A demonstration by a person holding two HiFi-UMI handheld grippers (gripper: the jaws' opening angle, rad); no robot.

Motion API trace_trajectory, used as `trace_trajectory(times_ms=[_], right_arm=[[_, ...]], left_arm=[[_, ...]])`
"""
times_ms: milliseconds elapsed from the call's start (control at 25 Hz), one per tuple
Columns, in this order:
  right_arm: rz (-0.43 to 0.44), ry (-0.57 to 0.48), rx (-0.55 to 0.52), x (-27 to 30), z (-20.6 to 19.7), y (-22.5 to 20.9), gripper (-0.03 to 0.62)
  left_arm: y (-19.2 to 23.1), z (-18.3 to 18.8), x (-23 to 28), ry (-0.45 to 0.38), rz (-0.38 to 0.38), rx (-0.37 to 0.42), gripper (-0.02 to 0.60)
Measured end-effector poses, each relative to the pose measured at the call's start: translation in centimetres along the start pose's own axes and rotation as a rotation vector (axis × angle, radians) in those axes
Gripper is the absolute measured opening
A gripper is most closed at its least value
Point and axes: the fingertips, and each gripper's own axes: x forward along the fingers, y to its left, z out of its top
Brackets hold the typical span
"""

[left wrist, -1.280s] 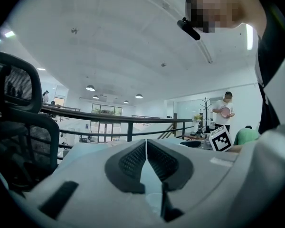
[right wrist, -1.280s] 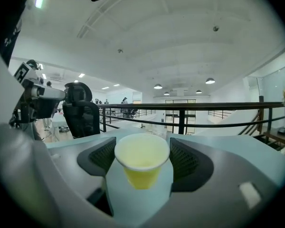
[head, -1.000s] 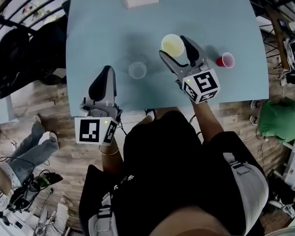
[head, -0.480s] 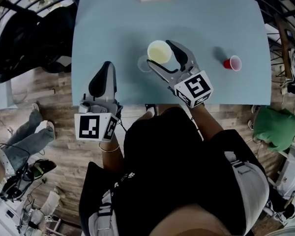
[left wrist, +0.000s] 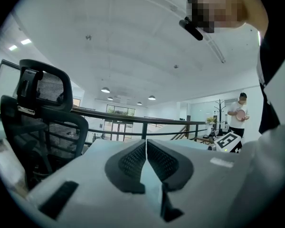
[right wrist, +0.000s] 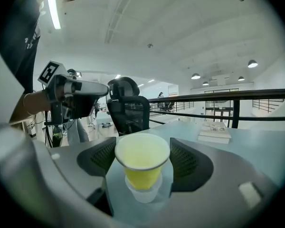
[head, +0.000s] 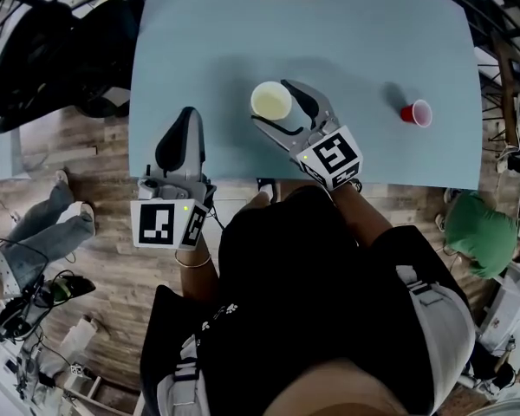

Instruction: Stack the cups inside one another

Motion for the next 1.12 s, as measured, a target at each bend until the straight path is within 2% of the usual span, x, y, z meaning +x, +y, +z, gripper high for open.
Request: trace_trajectory(times_ms=[720, 1120], right_arm=[[-0.012, 0.128, -0.027, 2.6, -4.8, 0.2, 0.360], [0.007, 0.175, -0.039, 2.9, -6.1, 0.4, 0.362]], left_arm=[[1.8, -0.7, -2.0, 0.009, 0.051, -0.007, 0.000], [1.9, -0.6, -2.7, 0.007, 0.079, -0.007, 0.000]])
